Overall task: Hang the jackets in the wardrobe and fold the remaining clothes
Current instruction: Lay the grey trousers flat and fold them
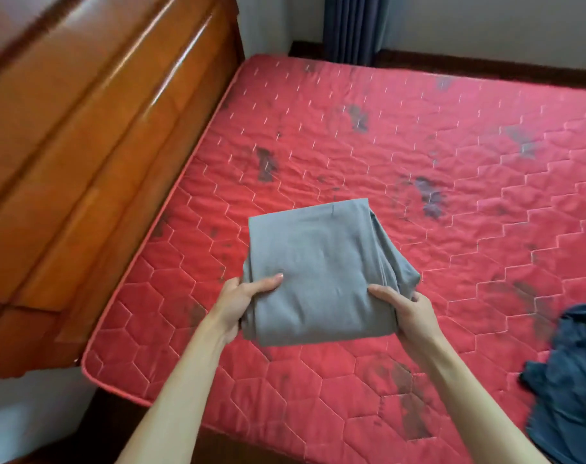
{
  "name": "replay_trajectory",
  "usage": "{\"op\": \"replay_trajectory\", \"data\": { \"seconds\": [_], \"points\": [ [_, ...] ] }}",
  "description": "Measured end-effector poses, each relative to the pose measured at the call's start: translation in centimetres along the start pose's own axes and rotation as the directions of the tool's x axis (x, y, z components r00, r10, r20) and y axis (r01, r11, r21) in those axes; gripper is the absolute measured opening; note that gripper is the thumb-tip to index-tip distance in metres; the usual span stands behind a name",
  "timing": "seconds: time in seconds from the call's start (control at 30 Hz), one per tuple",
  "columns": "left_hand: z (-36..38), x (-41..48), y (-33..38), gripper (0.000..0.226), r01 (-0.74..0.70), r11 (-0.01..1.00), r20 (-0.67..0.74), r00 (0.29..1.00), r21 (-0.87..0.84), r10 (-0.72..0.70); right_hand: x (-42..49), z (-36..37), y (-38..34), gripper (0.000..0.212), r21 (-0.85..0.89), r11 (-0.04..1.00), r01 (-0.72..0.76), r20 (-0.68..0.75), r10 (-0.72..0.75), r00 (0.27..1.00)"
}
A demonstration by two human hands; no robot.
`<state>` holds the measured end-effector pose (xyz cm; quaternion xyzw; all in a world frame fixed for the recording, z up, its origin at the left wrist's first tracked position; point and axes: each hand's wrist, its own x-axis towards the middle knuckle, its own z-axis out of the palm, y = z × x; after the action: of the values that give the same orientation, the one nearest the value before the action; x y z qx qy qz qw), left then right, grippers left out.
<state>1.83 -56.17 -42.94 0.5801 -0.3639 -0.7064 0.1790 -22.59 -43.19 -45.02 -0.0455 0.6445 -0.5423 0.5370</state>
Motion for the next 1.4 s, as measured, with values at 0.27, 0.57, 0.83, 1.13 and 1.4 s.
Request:
{"op": "replay_trajectory", "data": {
  "seconds": [0.27, 0.57, 0.83, 1.13, 1.4],
  "points": [
    [-1.6, -12.1, 10.9, 0.056, -0.264, 0.964, 0.138, 0.955, -0.02, 0.264, -12.6, 2.4, -12.4, 0.059, -0.004, 0.994, 0.105, 0.381, -0.096, 0.919],
    [-1.2, -23.0, 18.5, 0.053, -0.473, 0.881, 0.193, 0.864, -0.006, 0.465, -21.2, 2.1, -21.5, 0.053, 0.217, 0.973, 0.08, 0.56, -0.191, 0.806],
    [-0.2, -29.3, 21.1, 0.058, -0.538, 0.839, 0.245, 0.827, 0.08, 0.506, -25.5, 5.6, -25.4, 0.046, -0.087, 0.944, 0.319, 0.491, -0.238, 0.838],
    [2.1, -33.9, 22.4, 0.087, -0.529, 0.848, 0.122, 0.842, -0.003, 0.526, -27.5, 4.5, -26.9, 0.037, 0.045, 0.979, 0.197, 0.524, -0.191, 0.83],
    [3.8, -38.2, 20.4, 0.038, -0.572, 0.82, -0.083, 0.819, -0.037, 0.567, -28.6, 3.7, -27.0, 0.051, 0.073, 0.984, 0.165, 0.733, -0.165, 0.66]
  ]
}}
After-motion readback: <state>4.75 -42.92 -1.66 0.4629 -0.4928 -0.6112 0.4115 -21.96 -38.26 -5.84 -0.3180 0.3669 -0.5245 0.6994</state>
